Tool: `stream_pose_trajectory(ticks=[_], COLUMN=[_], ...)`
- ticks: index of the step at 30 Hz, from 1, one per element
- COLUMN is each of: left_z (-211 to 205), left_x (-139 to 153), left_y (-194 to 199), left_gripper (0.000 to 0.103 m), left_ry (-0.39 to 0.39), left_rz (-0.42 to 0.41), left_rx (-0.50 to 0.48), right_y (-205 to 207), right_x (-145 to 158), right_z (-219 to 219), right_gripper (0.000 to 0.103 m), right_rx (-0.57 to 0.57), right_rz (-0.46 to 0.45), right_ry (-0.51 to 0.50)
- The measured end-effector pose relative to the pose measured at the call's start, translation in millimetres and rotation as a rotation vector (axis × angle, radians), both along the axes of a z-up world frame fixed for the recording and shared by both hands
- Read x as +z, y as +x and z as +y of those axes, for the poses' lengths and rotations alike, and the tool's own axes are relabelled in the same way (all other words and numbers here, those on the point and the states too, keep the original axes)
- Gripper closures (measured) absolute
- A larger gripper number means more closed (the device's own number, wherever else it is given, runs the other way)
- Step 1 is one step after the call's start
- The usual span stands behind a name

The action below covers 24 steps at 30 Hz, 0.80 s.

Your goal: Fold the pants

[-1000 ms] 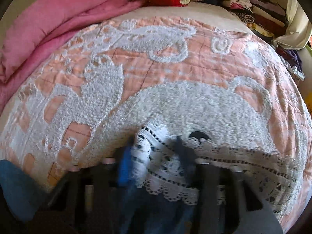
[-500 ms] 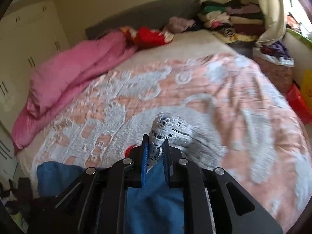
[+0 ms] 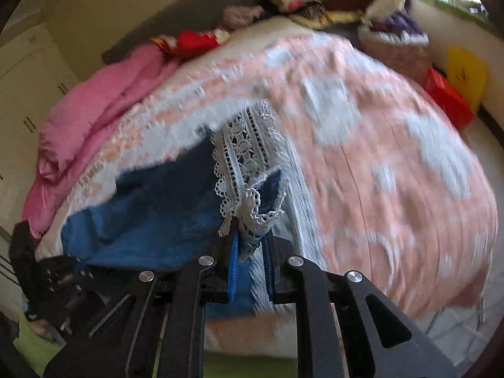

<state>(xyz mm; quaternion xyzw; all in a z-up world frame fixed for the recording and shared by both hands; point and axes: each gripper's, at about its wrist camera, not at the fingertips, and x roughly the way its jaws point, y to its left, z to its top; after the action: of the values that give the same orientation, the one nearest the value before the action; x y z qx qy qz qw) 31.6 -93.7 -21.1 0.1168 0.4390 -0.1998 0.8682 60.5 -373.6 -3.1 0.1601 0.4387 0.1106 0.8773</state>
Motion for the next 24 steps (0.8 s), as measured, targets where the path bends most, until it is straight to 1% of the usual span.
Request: stream_pose_trajectory(ticks=[3, 7, 13, 17, 19, 20, 21, 22, 24], left_z=[-4, -8, -13, -15, -13, -12, -12, -12, -12], left_x=[-4, -9, -13, -25, -30, -29, -29, -29, -29], left_y=[-6, -9, -20, -16, -14, -14, -15, -15, -16], left_gripper=[0.101, 0.103, 0.103, 0.103, 0.103, 0.102, 0.102, 0.102, 0.102], left_ry=[0.016, 0.033, 0.045, 0.053, 0.049, 0.046, 0.043, 0.042, 0.037], left_rz=[0.002, 0.017, 0.028, 0.067, 0.09, 0.09, 0.088, 0.088, 0.09], left_rx=[-0.017, -0.035, -0.067, -0.068, -0.061, -0.062, -0.063, -0.063, -0.066], right_y=[-9, -17, -26, -23, -25, -26, -28, -31, -37], right_x=[-22, -30, -25, -45, -45, -41, -35, -27, -10], right_z=[-6, -10, -19, -23, -22, -22, -22, -22, -24], right_gripper=[0.088, 0.088, 0.09, 0.09, 0.086, 0.079, 0.069, 0.064, 0.062], right_rx=[-0.015, -0.011, -0.011, -0.03, -0.034, -0.036, -0.051, -0.072, -0.102], right_rz=[0.071, 0.09, 0.083, 0.14, 0.14, 0.136, 0.122, 0.097, 0.04], right_ry=[0.04, 0.06, 0.048, 0.044, 0.048, 0.035, -0.003, -0.053, -0.112])
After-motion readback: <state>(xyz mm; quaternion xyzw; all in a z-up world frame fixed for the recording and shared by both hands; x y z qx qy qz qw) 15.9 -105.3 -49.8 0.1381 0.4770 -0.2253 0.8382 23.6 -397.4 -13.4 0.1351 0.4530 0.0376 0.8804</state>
